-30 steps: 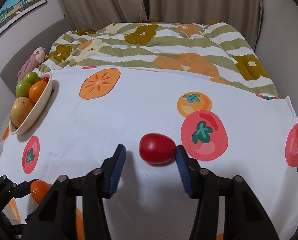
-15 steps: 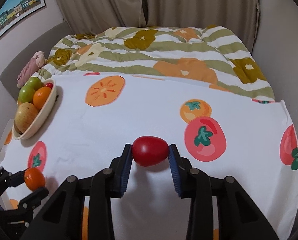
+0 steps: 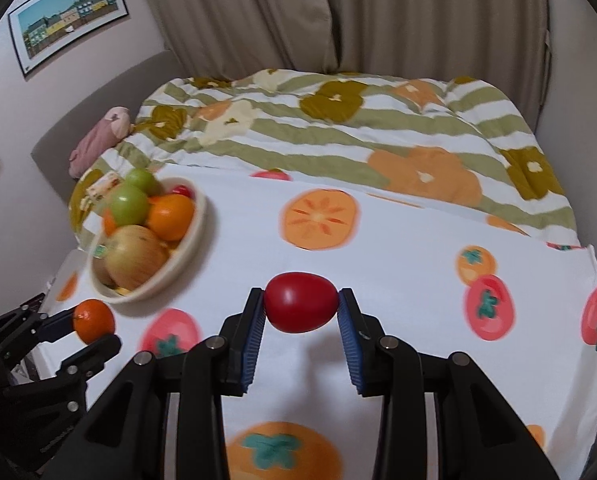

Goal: Organize fruits
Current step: 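Carry the mandarin into the bowl and open the left tool while the right tool carries the tomato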

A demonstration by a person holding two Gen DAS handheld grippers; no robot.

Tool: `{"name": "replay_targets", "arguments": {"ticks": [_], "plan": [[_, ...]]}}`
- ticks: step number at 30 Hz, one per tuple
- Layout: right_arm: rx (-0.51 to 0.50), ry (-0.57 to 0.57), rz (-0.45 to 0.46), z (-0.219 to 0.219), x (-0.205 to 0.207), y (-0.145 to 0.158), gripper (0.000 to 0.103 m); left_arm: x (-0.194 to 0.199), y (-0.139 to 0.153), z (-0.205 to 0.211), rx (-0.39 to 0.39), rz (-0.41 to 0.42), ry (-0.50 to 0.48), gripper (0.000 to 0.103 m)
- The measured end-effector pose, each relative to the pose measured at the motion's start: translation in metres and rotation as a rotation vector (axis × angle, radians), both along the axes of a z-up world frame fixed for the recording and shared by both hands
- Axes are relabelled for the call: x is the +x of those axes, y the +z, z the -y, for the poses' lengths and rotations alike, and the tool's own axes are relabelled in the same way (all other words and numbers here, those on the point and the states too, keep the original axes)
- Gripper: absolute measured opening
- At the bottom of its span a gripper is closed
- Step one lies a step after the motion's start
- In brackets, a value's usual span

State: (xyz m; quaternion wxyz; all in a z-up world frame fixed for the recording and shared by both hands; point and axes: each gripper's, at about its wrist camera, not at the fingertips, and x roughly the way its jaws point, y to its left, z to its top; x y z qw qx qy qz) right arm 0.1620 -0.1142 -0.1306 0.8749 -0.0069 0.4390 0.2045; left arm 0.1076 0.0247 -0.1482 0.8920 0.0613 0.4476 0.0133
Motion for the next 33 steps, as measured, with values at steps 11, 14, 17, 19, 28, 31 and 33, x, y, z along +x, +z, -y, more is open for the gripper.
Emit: {"name": "replay_targets", "arguments": {"ticks": [11,14,17,19,28,31,33], "plan": [[0.029,0.023,0.014,-0.076,-0.004,0.016,0.034,0.018,0.011,-0.074,-0.006,0.031,-0.007,0.042],[0.03,0.014,0.012,-0.092,-0.003,0.016,0.034,0.029,0.008,-0.089,-0.008,0.031,-0.014,0.042],[0.029,0.002,0.008,-0.106,0.0,0.014,0.034,0.041,0.002,-0.102,-0.02,0.024,-0.033,0.042],[0.027,-0.011,0.005,-0.113,0.002,0.012,0.034,0.047,-0.002,-0.108,-0.022,0.018,-0.053,0.042],[0.025,-0.074,-0.013,-0.132,0.007,0.002,0.034,0.07,-0.019,-0.121,-0.027,-0.035,-0.134,0.042],[0.029,-0.103,-0.014,-0.132,0.007,0.0,0.034,0.072,-0.022,-0.124,-0.023,-0.043,-0.144,0.042],[0.033,-0.124,-0.015,-0.131,0.006,-0.001,0.034,0.072,-0.022,-0.125,-0.032,-0.043,-0.159,0.043]]}}
